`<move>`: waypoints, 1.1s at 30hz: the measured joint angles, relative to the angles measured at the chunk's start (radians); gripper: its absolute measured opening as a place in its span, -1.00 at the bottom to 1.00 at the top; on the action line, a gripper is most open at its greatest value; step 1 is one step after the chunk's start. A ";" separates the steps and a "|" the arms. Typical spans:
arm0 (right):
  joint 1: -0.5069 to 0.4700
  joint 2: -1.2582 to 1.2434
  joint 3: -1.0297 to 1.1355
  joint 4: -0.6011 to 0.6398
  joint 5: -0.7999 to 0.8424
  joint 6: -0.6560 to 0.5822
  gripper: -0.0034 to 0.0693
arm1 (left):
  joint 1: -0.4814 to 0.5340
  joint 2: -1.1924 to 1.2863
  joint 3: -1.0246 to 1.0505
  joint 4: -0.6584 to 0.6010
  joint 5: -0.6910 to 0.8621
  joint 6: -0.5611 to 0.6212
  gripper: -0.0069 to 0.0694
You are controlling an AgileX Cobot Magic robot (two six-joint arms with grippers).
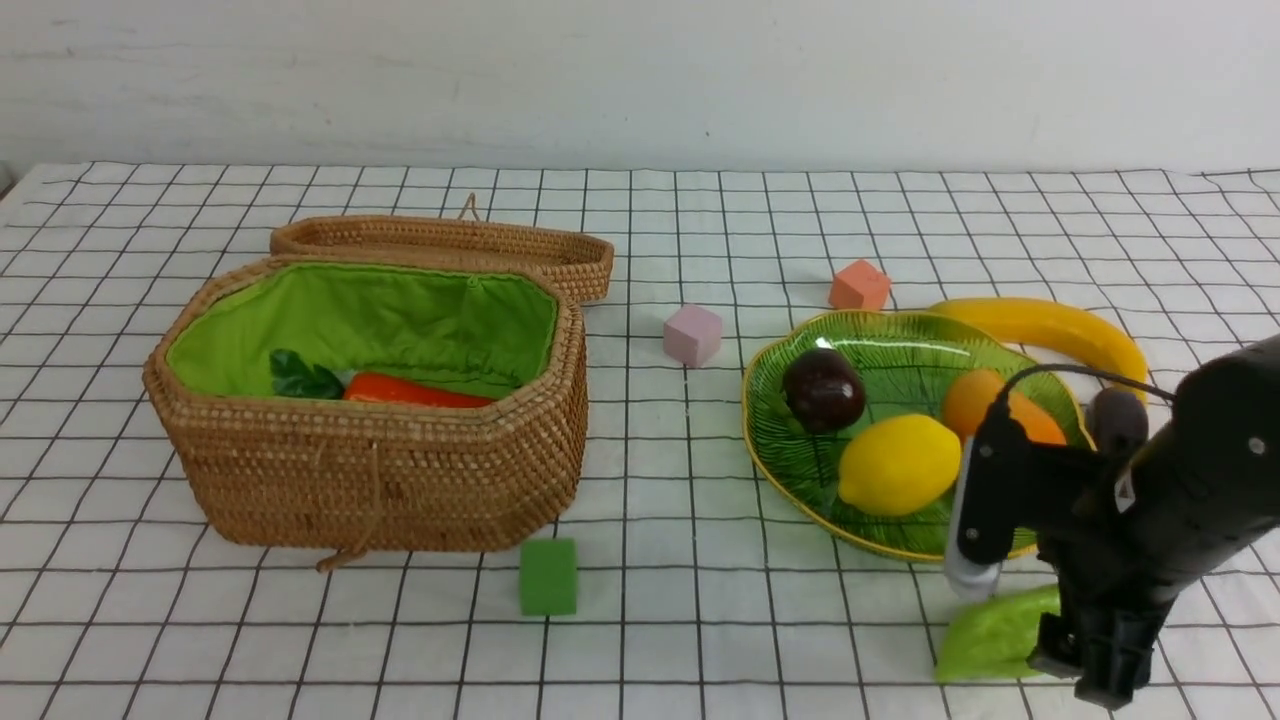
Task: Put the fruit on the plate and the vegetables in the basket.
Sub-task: Take a chayote with your right arm and place it on the basket on the left.
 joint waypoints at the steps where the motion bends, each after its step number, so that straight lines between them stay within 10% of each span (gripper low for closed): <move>1: 0.000 0.018 0.000 -0.005 -0.002 -0.004 0.79 | 0.000 0.000 0.000 0.000 0.004 0.000 -0.85; 21: 0.012 0.099 -0.005 0.114 0.058 -0.010 0.38 | 0.000 0.000 0.000 0.003 0.033 0.004 -0.85; 33: 0.314 -0.009 -0.412 0.478 0.159 0.126 0.38 | 0.000 0.000 0.000 0.177 -0.043 -0.176 -0.85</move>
